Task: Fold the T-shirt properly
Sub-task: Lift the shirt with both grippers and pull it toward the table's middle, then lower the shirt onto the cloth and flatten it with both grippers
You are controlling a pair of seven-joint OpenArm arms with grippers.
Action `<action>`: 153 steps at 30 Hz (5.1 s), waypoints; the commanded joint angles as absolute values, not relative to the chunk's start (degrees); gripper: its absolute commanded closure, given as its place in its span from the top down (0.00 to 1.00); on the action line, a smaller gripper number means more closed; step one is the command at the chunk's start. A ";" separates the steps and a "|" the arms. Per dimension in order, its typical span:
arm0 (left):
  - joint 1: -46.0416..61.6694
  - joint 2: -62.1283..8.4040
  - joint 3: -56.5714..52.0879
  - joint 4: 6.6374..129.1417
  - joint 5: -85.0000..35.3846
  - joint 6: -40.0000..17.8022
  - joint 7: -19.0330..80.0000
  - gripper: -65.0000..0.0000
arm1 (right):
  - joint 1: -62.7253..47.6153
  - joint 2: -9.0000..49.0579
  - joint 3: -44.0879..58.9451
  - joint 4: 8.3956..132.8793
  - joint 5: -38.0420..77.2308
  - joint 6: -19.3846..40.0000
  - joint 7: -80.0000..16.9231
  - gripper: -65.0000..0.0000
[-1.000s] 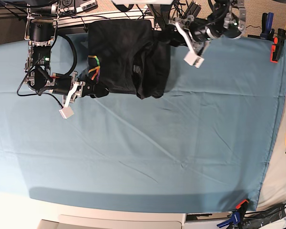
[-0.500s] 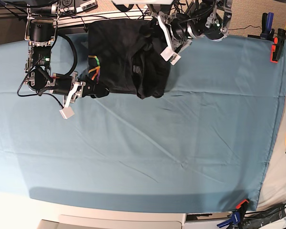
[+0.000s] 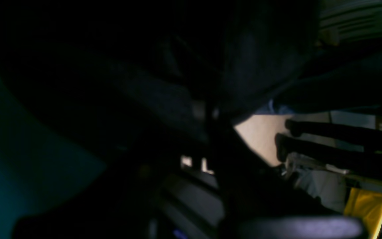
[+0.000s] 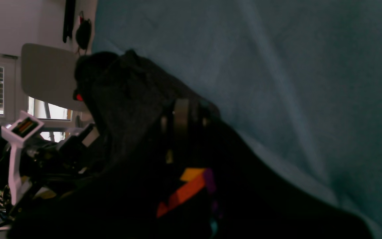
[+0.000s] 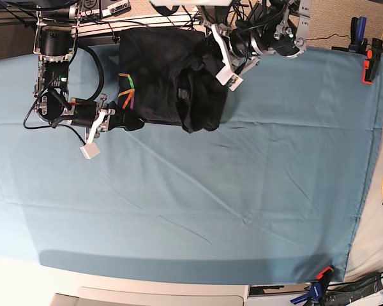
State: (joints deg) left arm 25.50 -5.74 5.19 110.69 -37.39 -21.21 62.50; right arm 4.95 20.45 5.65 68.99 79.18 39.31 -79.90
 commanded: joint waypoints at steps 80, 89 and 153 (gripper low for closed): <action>-12.25 -17.96 11.88 95.44 -36.88 -20.58 59.05 0.00 | -16.14 -0.47 18.24 88.95 72.55 40.00 -80.00 0.00; -12.27 -17.98 11.88 95.44 -34.68 -20.56 59.05 0.00 | -16.64 -0.45 22.41 91.55 72.36 40.00 -80.00 0.00; -12.38 -18.09 11.84 95.46 -29.95 -20.56 59.05 0.34 | -10.39 0.05 24.82 101.67 56.31 40.00 -78.76 0.44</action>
State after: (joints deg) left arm -11.00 -17.80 12.21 94.52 -29.56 -20.38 60.31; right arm -10.83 -0.32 24.71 100.62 55.29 39.55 -79.90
